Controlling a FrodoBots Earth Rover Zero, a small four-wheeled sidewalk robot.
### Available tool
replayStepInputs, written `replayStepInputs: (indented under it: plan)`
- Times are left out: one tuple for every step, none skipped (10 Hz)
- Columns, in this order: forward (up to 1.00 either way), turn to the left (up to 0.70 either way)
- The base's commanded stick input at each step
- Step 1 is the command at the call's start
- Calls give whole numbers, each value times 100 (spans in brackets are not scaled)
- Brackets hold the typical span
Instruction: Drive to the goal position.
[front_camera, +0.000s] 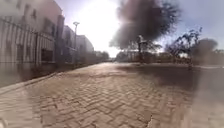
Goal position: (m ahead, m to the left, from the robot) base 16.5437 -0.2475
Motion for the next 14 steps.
replayStepInputs:
  plan:
    - [100, 0]
    - [100, 0]
    - [100, 0]
    - [100, 0]
    - [100, 0]
    - [100, 0]
    - [100, 0]
    - [100, 0]
    - [100, 0]
    - [100, 0]
    - [100, 0]
    - [100, 0]
    - [100, 0]
    - [100, 0]
